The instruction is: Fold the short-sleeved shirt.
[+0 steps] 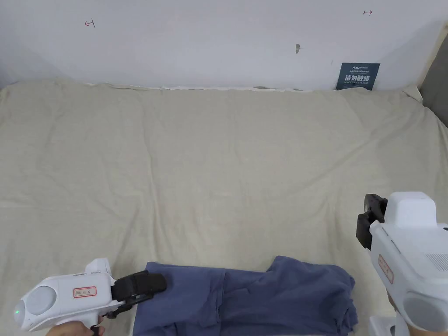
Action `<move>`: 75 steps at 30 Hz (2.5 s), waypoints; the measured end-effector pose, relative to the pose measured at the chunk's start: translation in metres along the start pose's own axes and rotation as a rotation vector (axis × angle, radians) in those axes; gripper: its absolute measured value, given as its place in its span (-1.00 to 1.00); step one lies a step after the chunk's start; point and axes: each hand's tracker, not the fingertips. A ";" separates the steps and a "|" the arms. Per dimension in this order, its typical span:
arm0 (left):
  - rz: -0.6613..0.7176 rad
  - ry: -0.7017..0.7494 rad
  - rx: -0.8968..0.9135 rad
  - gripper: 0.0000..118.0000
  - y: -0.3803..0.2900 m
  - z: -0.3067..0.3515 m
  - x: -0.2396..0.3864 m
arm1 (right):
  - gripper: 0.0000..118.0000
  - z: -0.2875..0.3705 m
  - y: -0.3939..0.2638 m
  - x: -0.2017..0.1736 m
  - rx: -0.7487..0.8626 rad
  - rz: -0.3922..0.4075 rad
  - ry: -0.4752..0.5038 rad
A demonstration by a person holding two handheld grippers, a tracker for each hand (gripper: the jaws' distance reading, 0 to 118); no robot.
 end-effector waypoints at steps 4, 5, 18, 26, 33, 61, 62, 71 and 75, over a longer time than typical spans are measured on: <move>-0.057 0.039 -0.033 0.09 -0.001 -0.022 -0.008 | -0.96 -0.002 -0.001 0.000 -0.009 0.005 -0.004; -0.075 0.031 -0.024 0.09 -0.002 -0.022 -0.005 | -0.96 -0.003 -0.001 0.000 -0.011 0.007 -0.005; -0.184 0.144 0.079 -0.86 -0.005 0.024 0.032 | -0.96 -0.005 0.004 -0.001 -0.007 0.003 0.011; -0.171 0.347 0.200 -0.85 0.010 0.082 0.044 | -0.96 -0.002 0.007 0.000 0.012 -0.003 0.032; -0.323 0.280 0.159 -0.85 0.000 0.045 0.144 | -0.96 0.000 0.006 0.007 0.016 -0.017 0.038; -0.519 0.052 0.155 0.95 -0.062 -0.072 0.258 | -0.96 0.011 -0.008 0.050 -0.017 -0.059 -0.048; -0.527 0.062 0.194 0.95 -0.060 -0.065 0.257 | -0.96 0.011 -0.008 0.049 -0.014 -0.059 -0.047; -0.607 0.244 0.378 -0.99 -0.055 -0.053 0.228 | -0.96 0.014 -0.003 0.043 0.003 -0.061 -0.028; -0.605 0.257 0.290 -0.99 -0.071 -0.076 0.216 | -0.96 0.014 -0.003 0.044 0.002 -0.062 -0.026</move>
